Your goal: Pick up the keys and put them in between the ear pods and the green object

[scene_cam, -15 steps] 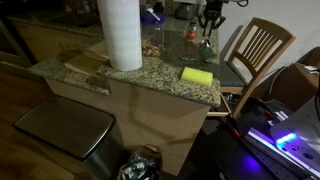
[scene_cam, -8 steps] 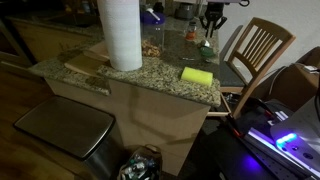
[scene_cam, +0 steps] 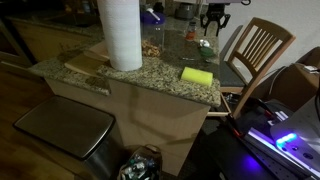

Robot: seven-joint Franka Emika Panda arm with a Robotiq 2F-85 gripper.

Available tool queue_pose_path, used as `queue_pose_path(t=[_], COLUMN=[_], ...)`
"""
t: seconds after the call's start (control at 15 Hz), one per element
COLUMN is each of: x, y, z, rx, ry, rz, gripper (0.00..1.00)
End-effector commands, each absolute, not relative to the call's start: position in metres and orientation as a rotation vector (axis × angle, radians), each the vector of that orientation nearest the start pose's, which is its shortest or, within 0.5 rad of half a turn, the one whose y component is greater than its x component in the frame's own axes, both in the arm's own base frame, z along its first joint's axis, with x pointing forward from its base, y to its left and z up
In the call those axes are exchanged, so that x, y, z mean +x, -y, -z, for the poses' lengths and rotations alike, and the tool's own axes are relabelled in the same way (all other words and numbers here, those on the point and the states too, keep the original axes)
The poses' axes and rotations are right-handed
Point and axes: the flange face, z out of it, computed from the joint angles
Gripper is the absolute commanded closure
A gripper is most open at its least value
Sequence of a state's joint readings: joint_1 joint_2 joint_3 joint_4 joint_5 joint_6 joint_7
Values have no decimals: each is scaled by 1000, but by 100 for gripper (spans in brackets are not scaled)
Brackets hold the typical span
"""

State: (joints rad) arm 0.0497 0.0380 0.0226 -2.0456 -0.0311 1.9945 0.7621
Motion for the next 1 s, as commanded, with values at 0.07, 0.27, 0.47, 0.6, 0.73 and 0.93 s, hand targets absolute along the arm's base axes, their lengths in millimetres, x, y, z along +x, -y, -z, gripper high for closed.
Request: queue_pose_path(t=[0.07, 0.27, 0.47, 0.6, 0.73, 0.93], x=[546, 548, 554, 553, 549, 543], y=[-38, -38, -37, -37, -36, -37], z=[-419, -419, -417, -415, -415, -414], rx=[-2956, -2922, -2926, -2923, -2937, -2947], ry=[-1147, -1208, -1230, -1259, -1307, -1324], rz=[63, 127, 74, 71, 22, -96], gripper=[2, 0, 0, 0, 0, 0])
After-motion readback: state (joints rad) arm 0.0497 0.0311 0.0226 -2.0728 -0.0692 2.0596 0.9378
